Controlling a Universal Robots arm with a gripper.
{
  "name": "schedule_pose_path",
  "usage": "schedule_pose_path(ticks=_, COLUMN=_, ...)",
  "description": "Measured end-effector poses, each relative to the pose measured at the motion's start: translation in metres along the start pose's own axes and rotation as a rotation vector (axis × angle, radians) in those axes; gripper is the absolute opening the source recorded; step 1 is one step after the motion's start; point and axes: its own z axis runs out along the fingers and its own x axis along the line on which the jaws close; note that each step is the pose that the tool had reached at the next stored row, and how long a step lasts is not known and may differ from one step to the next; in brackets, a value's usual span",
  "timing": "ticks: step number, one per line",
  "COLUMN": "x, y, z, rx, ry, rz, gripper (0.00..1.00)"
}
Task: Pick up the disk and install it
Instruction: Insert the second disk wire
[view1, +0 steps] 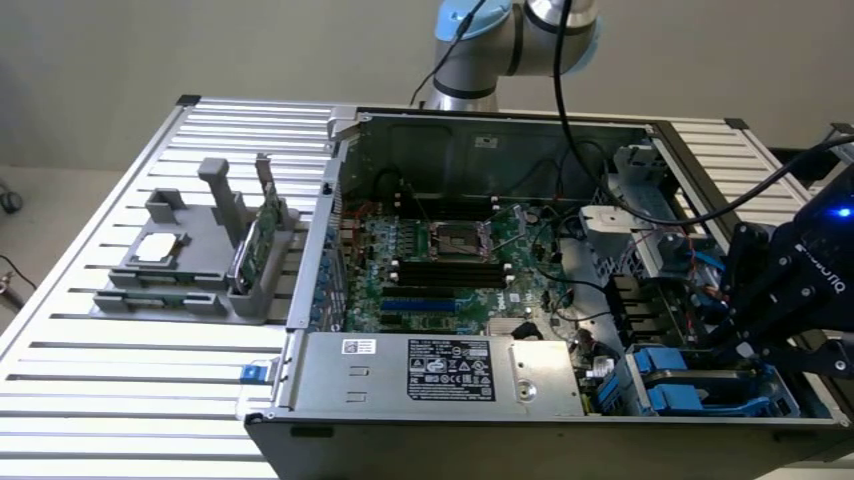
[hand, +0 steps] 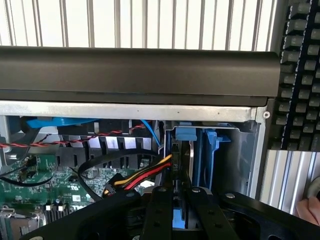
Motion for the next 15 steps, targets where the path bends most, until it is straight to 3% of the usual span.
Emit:
schedule_pose_path(ticks=13, x=0.0003, y=0.0010, z=0.0024, rx=-0.0008, ry=0.0011, rz=-0.001, gripper=0.18)
schedule_pose_path(ticks=15, x=0.0003, y=0.0004, z=-0.0017, rx=-0.0001, ry=0.0001, rz=0.000, gripper=0.18)
